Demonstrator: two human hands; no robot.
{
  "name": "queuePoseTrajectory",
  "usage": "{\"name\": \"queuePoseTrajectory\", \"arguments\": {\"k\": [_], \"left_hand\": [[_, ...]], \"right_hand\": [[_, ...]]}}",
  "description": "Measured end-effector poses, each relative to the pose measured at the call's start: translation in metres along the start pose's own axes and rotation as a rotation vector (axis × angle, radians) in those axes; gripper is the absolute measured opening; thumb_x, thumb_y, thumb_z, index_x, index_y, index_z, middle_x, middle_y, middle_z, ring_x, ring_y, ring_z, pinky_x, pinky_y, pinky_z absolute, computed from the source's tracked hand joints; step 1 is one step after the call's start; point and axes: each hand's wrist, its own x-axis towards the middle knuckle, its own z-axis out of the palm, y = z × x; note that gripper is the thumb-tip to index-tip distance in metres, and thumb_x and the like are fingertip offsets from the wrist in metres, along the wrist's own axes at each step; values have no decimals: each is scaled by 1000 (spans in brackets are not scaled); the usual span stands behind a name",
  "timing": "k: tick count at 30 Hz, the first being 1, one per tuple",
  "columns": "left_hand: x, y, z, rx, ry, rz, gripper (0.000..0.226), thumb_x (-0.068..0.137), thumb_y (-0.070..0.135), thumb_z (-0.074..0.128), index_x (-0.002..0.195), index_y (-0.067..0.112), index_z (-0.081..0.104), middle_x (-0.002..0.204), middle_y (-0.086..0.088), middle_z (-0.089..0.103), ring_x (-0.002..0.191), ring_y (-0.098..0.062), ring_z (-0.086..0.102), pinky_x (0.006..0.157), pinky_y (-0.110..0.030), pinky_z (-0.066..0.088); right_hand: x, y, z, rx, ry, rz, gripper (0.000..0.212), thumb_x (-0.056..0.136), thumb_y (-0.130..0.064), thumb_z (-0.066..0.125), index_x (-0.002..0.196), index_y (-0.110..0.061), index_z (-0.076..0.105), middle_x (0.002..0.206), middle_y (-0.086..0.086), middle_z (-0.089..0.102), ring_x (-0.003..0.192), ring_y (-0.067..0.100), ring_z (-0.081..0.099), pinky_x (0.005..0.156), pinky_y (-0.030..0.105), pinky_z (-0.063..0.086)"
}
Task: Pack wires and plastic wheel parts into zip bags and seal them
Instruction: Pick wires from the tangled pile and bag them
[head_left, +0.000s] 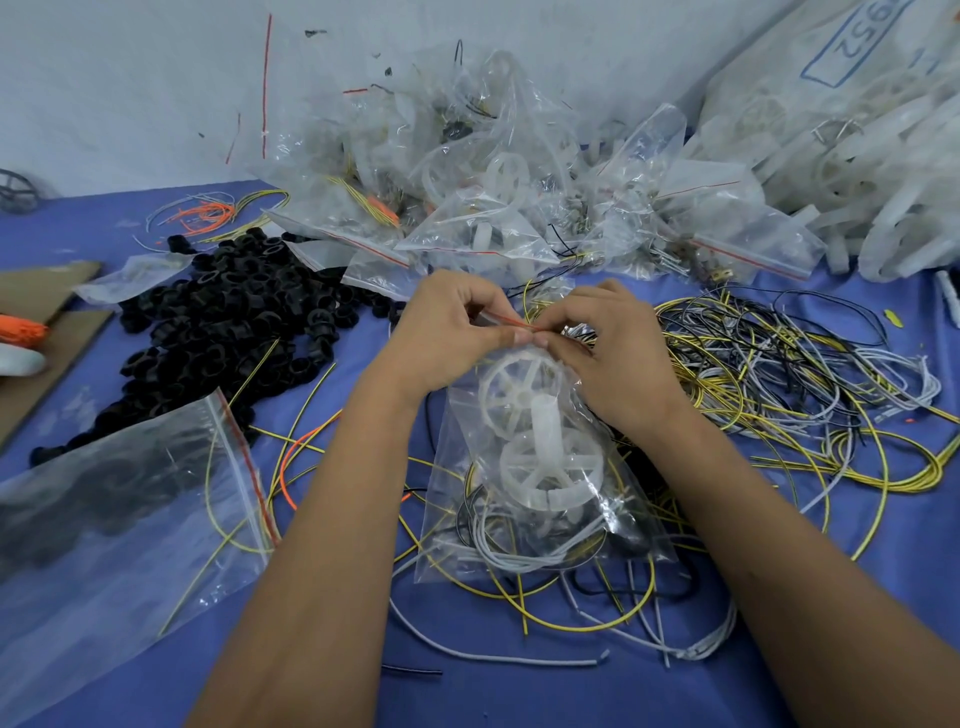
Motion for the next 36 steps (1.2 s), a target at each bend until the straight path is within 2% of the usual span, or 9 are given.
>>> {"name": "queuePoseTrajectory", "arguments": {"k": [3, 6, 9, 13, 18, 24, 28, 32, 36], "left_hand": [[-2, 1, 0, -19, 22, -3, 10, 78, 7, 87, 84, 6, 80, 79, -15, 77, 72, -20, 69, 73, -39, 55], [-4, 1, -2, -66, 64, -10, 11, 78, 3, 86, 86, 4, 78, 84, -22, 76, 77, -30, 70, 79, -58, 57], [-6, 3, -3, -124, 84, -26, 11, 79, -1, 84, 86, 0, 75, 88, -33, 71, 78, -29, 64, 82, -65, 54], [-7, 5, -3, -142, 73, -18, 16, 80, -3, 82, 79, 8, 71, 88, -36, 69, 77, -29, 61, 77, -62, 53], [-5, 6, 1, -159, 55, -1, 22, 78, -4, 84, 72, 14, 72, 83, -36, 68, 75, -28, 57, 74, -45, 45], [-7, 6, 1, -175, 70, -10, 21, 81, -5, 81, 75, 12, 71, 92, -34, 72, 82, -29, 63, 77, -59, 54], [-9, 5, -1, -215, 98, -7, 13, 82, -6, 79, 82, 4, 71, 92, -34, 72, 81, -30, 67, 81, -51, 56], [-9, 6, -1, -252, 108, 13, 14, 83, -4, 79, 79, 8, 73, 79, -20, 74, 70, -17, 67, 72, -33, 56], [-9, 7, -2, -272, 112, 16, 13, 81, -4, 80, 77, 6, 73, 86, -29, 73, 77, -27, 66, 76, -40, 54]], "right_hand": [[0, -1, 0, 4, 21, 4, 4, 87, -18, 77, 85, -15, 75, 81, -9, 67, 82, 24, 53, 74, 42, 46], [0, -2, 0, 4, 31, 17, 4, 86, -15, 76, 84, -12, 74, 80, -8, 66, 82, 25, 54, 74, 44, 47], [0, -2, -1, 10, 34, 39, 4, 87, -13, 76, 84, -11, 74, 80, -6, 66, 83, 26, 55, 76, 45, 47], [1, -3, -1, 5, 28, 37, 2, 87, -13, 76, 86, -11, 75, 79, -10, 62, 83, 25, 54, 76, 44, 46], [0, -4, -1, 30, 29, 25, 3, 87, -15, 77, 90, -14, 76, 82, -9, 65, 85, 24, 54, 78, 43, 46], [0, -4, 0, 51, 43, 25, 5, 87, -15, 77, 86, -11, 75, 81, -5, 67, 83, 26, 54, 76, 43, 46], [0, -3, -1, 50, 43, 41, 4, 87, -14, 77, 86, -10, 75, 81, -4, 67, 83, 26, 55, 77, 42, 45], [1, -5, -1, 65, 39, 49, 3, 87, -12, 77, 86, -10, 75, 80, -4, 67, 84, 25, 55, 77, 41, 46], [0, -4, -1, 72, 36, 62, 3, 87, -13, 77, 87, -10, 75, 81, -6, 67, 85, 24, 55, 79, 41, 47]]}}
